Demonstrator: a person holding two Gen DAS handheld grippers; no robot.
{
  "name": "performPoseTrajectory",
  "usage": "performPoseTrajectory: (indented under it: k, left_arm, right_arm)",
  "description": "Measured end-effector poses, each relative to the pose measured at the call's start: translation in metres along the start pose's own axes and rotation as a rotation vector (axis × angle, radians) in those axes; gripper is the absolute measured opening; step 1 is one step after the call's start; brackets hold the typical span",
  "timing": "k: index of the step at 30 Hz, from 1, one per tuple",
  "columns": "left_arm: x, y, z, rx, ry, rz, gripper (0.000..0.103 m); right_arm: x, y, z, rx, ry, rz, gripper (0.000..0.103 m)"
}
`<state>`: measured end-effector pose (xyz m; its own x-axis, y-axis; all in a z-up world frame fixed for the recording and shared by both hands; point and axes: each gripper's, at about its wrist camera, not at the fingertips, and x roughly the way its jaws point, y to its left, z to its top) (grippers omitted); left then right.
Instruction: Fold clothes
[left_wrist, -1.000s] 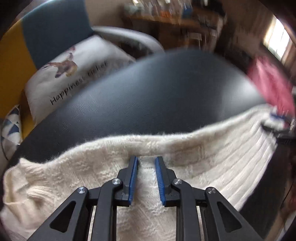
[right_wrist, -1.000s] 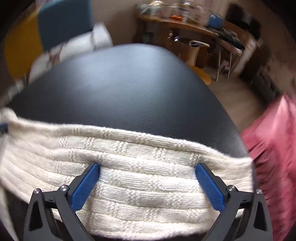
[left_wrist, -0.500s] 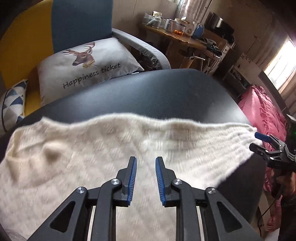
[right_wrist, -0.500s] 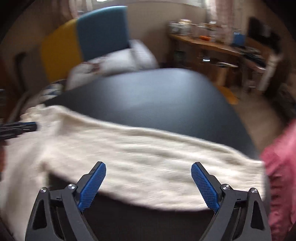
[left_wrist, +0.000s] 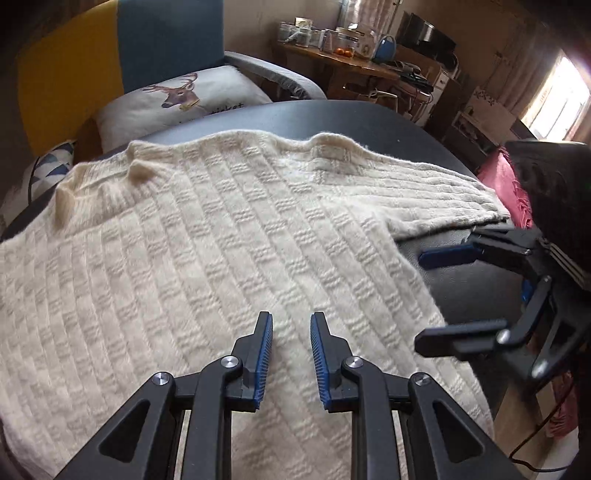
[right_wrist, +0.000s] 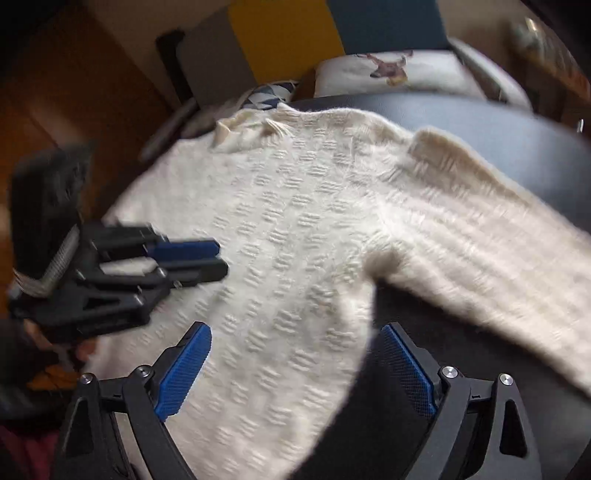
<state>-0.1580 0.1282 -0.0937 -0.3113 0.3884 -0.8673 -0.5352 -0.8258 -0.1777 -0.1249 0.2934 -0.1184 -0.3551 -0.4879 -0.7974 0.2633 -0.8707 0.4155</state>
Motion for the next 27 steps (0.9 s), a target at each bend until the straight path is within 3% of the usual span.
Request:
performPoseTrajectory:
  k: [3, 4, 6, 8, 10, 13, 16, 19, 21, 23, 27]
  left_arm:
    - [0.011, 0.018, -0.005, -0.019, 0.024, 0.016, 0.021]
    - [0.013, 0.023, -0.008, -0.033, 0.022, 0.0, 0.021]
    - [0.012, 0.03, -0.011, -0.055, 0.007, -0.034, 0.021]
    - [0.013, 0.033, -0.012, -0.072, -0.002, -0.052, 0.021]
    - [0.014, 0.035, -0.012, -0.078, -0.012, -0.056, 0.021]
    - [0.012, 0.032, -0.013, -0.063, -0.016, -0.051, 0.021]
    - [0.011, 0.033, -0.012, -0.062, -0.017, -0.048, 0.021]
    - [0.012, 0.032, -0.011, -0.068, -0.019, -0.05, 0.021]
    - [0.013, 0.028, -0.012, -0.061, -0.023, -0.04, 0.021]
    - [0.013, 0.023, -0.012, -0.049, -0.021, -0.025, 0.021]
    - [0.009, 0.016, 0.0, -0.063, -0.003, -0.062, 0.021]
  right_arm:
    - [0.003, -0.011, -0.011, 0.036, 0.029, -0.011, 0.097]
    - [0.0, -0.011, -0.015, 0.041, 0.041, 0.036, 0.103]
    - [-0.003, -0.011, -0.023, 0.061, 0.07, 0.156, 0.103]
    - [-0.002, -0.012, -0.029, 0.112, 0.104, 0.347, 0.103]
    - [0.008, -0.011, -0.032, 0.14, 0.102, 0.455, 0.103]
    - [0.01, -0.019, -0.022, 0.199, -0.043, 0.489, 0.103]
    - [0.003, -0.049, -0.01, 0.359, -0.265, 0.456, 0.103]
    - [0.003, -0.069, -0.009, 0.488, -0.349, 0.61, 0.103]
    - [-0.007, -0.062, -0.01, 0.456, -0.358, 0.691, 0.103]
    - [-0.023, -0.055, -0.015, 0.409, -0.349, 0.645, 0.103]
    - [-0.05, -0.056, -0.029, 0.362, -0.291, 0.293, 0.103]
